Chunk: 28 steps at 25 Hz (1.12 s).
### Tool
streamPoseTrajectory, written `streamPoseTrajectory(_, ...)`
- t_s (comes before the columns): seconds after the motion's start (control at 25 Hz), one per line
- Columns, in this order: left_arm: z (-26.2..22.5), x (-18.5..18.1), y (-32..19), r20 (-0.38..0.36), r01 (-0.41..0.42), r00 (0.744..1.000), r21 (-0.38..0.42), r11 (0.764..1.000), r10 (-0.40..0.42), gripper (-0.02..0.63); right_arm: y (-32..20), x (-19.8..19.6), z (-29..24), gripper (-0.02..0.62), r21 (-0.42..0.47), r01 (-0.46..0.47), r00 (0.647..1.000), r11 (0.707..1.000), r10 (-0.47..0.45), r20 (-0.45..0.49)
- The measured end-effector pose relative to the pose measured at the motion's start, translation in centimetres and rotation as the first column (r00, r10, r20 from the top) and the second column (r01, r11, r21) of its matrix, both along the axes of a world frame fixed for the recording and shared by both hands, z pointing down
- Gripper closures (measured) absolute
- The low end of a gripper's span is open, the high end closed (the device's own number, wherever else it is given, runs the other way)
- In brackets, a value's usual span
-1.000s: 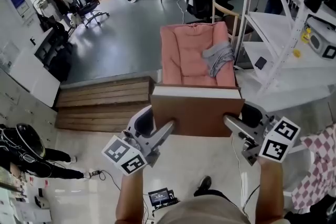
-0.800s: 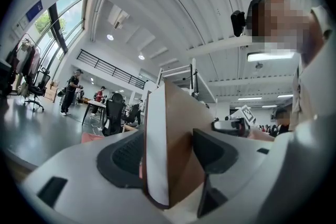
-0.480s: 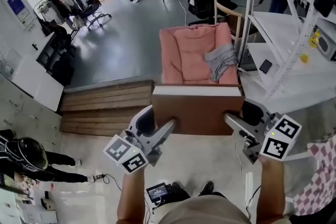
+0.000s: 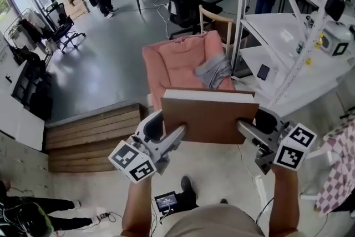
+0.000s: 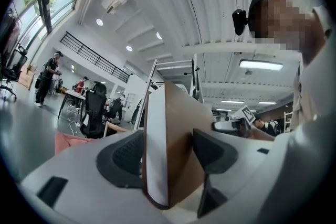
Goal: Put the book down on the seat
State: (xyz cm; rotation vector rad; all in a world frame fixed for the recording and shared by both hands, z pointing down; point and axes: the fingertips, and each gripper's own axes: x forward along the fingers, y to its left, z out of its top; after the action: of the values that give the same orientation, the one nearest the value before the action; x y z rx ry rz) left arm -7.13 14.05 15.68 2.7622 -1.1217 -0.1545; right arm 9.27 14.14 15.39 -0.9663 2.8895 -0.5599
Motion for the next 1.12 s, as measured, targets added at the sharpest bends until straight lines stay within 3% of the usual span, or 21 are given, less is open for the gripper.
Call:
streamPoseTrajectory(0.24,-1.3,-2.2,-5.4,-0.005,-0.102,0.995,0.012,0.995,0.102,0.337,-3.7,-2.3,-1.1,0.357,-0.006,-0.100,0.995,0.995,0.100,-0.009)
streamPoseTrajectory(0.56,-1.3,-3.0,-9.9,-0.004,-0.178,0.984,0.006,0.984,0.178,0.337,-7.0,-3.3,-1.0,0.357,-0.016,-0.177,0.984,0.984,0.177,-0.010)
streamPoseTrajectory(1.12,0.1,-5.5,-15.1,-0.025,-0.239,0.971,-0.011,0.971,0.239,0.337,-11.2,-5.9,0.2,0.357,-0.033,-0.243,0.970,0.969,0.243,-0.022)
